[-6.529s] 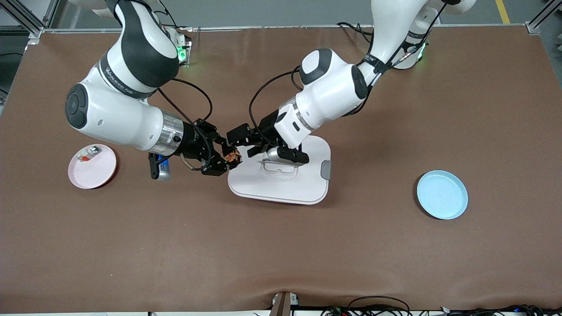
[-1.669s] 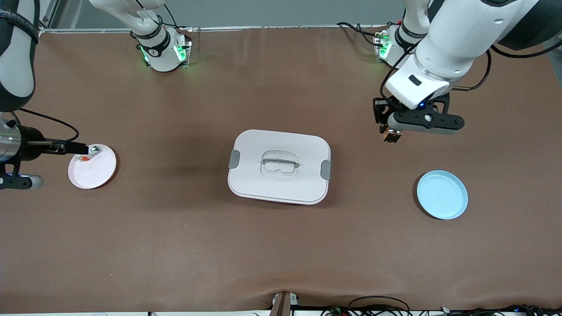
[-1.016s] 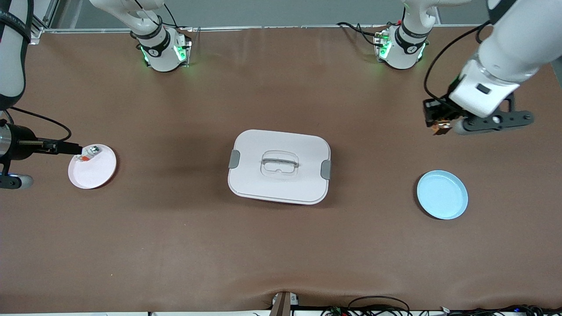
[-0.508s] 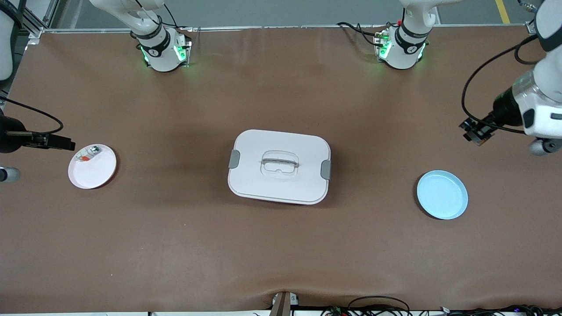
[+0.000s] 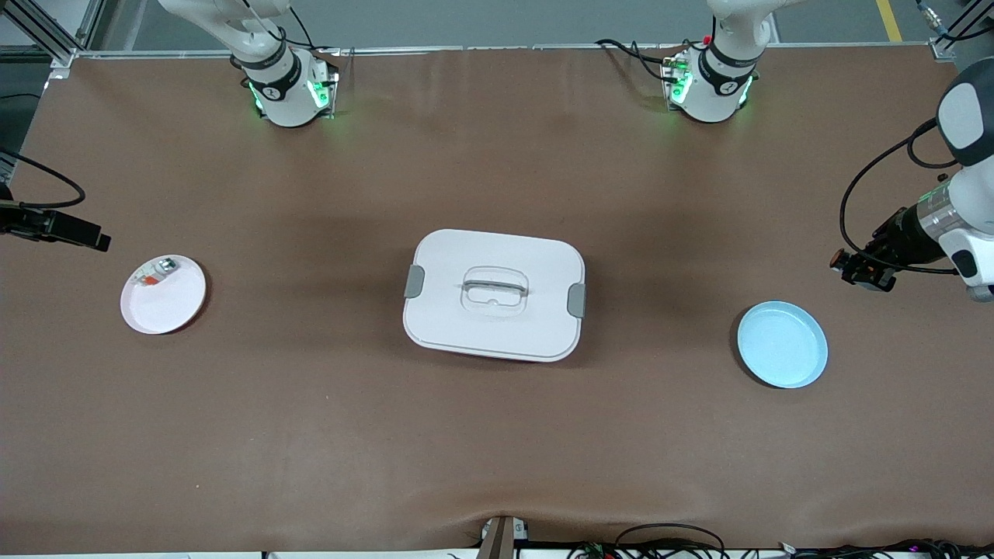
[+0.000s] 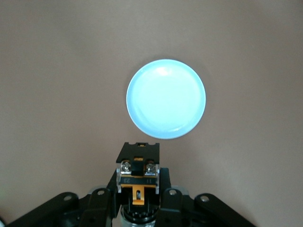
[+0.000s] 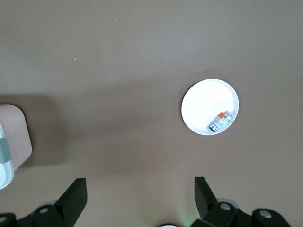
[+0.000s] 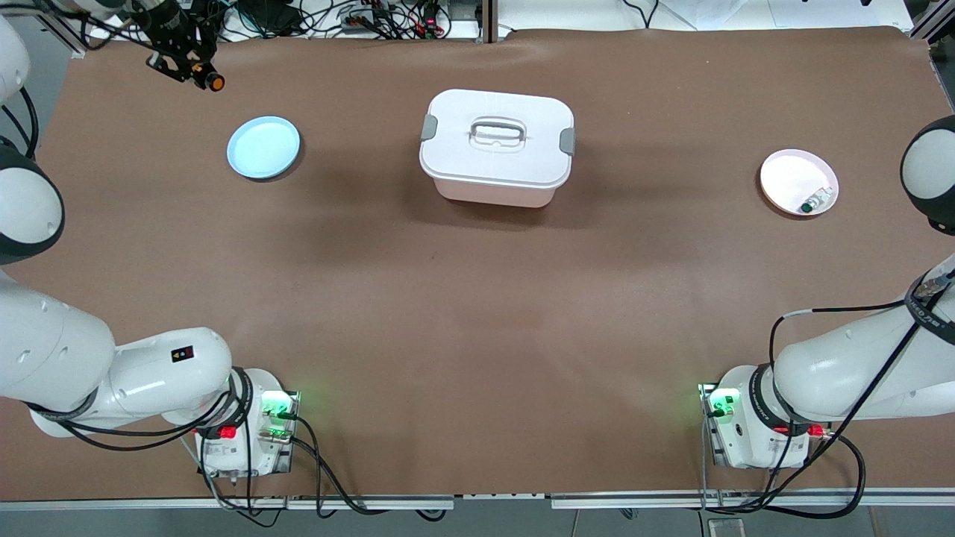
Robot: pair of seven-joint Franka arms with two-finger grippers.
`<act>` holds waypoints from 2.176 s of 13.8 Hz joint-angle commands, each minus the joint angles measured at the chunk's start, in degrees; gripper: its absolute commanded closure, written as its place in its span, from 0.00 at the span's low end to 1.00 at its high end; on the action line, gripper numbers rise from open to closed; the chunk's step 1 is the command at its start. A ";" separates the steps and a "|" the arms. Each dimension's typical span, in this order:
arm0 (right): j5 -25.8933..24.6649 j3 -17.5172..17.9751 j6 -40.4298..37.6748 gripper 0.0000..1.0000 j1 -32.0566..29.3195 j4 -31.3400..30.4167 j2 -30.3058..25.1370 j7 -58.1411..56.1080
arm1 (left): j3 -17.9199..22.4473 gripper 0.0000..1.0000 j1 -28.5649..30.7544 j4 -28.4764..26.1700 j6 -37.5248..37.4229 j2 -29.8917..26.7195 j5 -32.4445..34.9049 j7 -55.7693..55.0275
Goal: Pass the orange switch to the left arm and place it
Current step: 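Move the switch with the left gripper over the light-blue plate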
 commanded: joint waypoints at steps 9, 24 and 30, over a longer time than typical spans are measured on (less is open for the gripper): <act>-1.94 0.90 2.27 0.00 1.67 -4.18 -5.78 -6.14 | -0.62 1.00 4.02 -9.70 20.10 6.05 0.21 -13.36; -1.15 1.60 8.51 0.00 -0.53 -22.73 -19.06 -5.87 | -0.35 1.00 4.03 -6.99 26.35 20.02 1.17 -19.61; -1.15 2.31 8.86 0.00 -1.41 -23.00 -19.94 -5.61 | -0.26 1.00 3.50 -1.36 26.35 26.09 2.92 -19.96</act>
